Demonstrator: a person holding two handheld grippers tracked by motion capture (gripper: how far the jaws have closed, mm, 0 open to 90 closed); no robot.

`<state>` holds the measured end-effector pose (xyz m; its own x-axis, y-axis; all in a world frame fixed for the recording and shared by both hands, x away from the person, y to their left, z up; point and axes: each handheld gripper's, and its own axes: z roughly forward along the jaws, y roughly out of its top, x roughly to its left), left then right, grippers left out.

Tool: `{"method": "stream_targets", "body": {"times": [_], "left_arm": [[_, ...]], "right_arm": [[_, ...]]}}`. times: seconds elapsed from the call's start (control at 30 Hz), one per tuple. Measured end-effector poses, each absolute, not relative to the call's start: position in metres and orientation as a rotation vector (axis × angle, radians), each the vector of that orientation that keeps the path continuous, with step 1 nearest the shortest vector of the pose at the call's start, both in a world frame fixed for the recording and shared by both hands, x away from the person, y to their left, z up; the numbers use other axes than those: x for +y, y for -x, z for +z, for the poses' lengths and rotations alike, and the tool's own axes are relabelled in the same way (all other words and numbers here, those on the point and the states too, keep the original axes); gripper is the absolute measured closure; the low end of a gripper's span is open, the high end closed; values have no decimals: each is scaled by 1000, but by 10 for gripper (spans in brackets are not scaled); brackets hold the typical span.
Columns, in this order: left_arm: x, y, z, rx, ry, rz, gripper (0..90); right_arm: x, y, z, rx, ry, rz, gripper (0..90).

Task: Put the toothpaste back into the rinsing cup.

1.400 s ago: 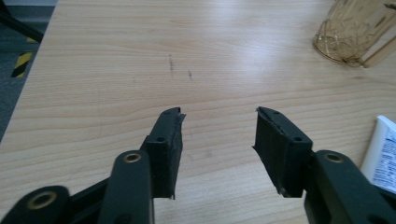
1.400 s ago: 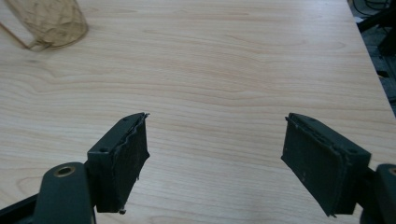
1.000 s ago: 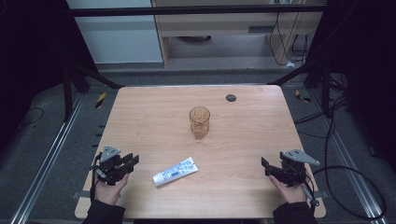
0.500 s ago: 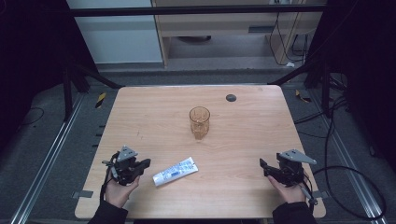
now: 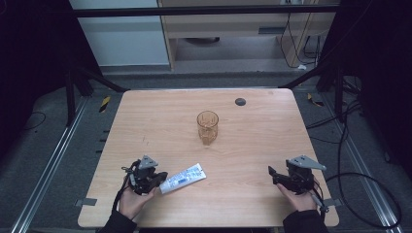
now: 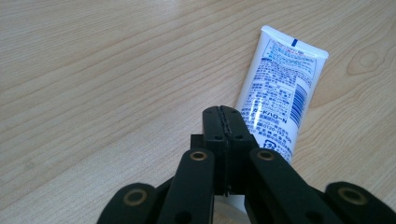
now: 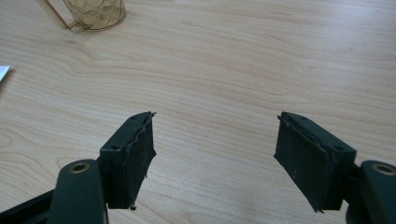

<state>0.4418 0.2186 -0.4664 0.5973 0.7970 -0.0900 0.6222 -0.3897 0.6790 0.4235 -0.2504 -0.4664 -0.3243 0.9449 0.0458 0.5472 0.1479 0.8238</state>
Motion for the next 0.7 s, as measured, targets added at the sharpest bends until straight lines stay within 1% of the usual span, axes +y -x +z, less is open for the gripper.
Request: {"method": "stream_targets", "body": {"times": [0.7], "left_arm": [[217,-432,-465,1088,-2154,295,897]], "right_arm": [[-251,-425,-472,1956,-1436,1022,254]]}}
